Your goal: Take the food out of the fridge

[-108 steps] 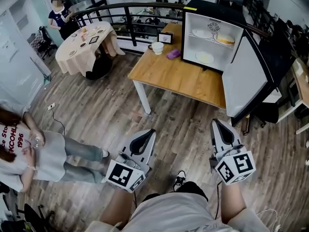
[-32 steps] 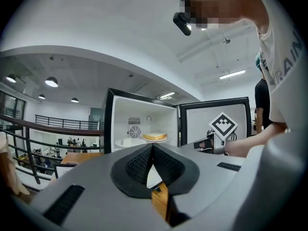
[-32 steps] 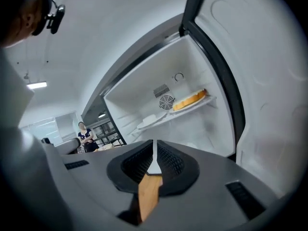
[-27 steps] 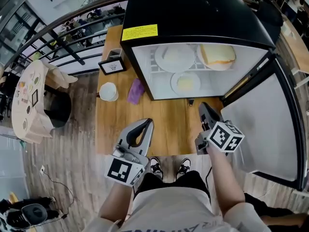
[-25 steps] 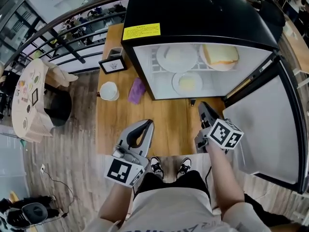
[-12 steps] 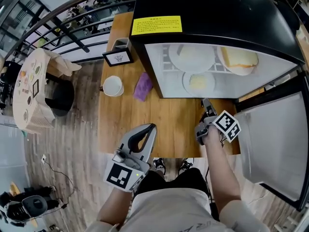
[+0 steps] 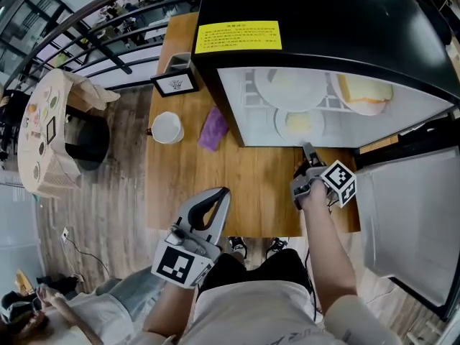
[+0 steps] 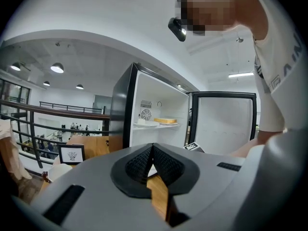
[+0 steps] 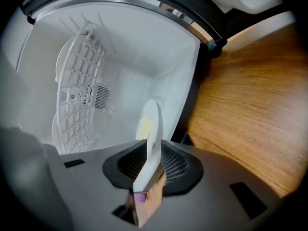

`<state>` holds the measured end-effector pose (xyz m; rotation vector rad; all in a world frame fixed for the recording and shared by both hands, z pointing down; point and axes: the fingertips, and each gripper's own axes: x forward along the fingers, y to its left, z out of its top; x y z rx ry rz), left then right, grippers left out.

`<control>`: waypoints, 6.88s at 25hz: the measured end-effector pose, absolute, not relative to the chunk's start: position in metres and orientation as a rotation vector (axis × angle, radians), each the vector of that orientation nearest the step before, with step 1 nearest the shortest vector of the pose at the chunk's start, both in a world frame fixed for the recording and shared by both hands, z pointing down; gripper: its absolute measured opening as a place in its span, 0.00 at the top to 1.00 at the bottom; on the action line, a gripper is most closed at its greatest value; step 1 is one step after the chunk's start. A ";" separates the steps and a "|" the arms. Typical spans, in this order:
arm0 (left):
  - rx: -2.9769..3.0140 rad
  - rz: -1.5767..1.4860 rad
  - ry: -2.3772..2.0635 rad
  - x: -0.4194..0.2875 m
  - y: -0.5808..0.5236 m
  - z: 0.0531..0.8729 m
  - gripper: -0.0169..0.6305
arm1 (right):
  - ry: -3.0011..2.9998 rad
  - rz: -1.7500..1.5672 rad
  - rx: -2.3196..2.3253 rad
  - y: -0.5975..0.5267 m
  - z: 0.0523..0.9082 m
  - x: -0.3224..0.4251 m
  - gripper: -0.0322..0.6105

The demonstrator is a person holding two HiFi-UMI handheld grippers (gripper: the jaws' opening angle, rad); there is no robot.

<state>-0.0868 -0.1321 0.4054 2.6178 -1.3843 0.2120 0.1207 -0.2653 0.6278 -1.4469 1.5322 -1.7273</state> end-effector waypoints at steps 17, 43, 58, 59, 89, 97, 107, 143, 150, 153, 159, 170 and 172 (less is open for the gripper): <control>2.608 0.220 -1.382 -0.097 -0.132 0.409 0.96 | 1.364 -1.749 -1.383 -0.278 0.633 0.119 0.89; 2.758 0.157 -1.194 -0.063 -0.097 0.380 0.96 | 1.429 -1.624 -1.257 -0.166 0.550 0.146 0.91; 2.834 0.192 -0.975 0.003 -0.070 0.386 0.96 | 1.345 -1.666 -1.407 -0.056 0.610 0.193 0.91; 2.834 0.195 -0.969 0.006 -0.069 0.386 0.96 | 1.333 -1.672 -1.414 -0.051 0.616 0.196 0.91; 2.811 0.226 -0.963 0.025 -0.048 0.397 0.96 | 1.714 -1.632 -1.646 -0.025 0.656 0.218 0.81; 2.809 0.229 -0.973 0.023 -0.049 0.396 0.96 | 2.031 -1.553 -1.750 -0.024 0.660 0.207 0.76; 2.805 0.226 -0.973 0.021 -0.049 0.397 0.96 | 2.313 -1.476 -1.888 -0.020 0.668 0.205 0.73; 2.775 0.212 -0.950 0.019 -0.055 0.398 0.96 | 2.784 -1.429 -1.807 -0.003 0.677 0.195 0.59; 2.771 0.198 -0.951 0.017 -0.054 0.399 0.96 | 2.759 -1.341 -1.817 -0.005 0.653 0.195 0.59; 2.777 0.182 -0.957 0.015 -0.054 0.394 0.96 | 2.740 -1.228 -1.765 -0.015 0.618 0.186 0.60; 2.810 0.152 -1.006 0.005 -0.061 0.379 0.96 | 2.604 -1.029 -1.700 -0.042 0.538 0.178 0.83; 2.843 0.071 -1.152 -0.026 -0.072 0.342 0.96 | 2.465 -0.777 -1.545 -0.067 0.411 0.158 0.92; 2.845 0.056 -1.168 -0.030 -0.072 0.336 0.96 | 2.519 -0.688 -1.588 -0.068 0.397 0.151 0.92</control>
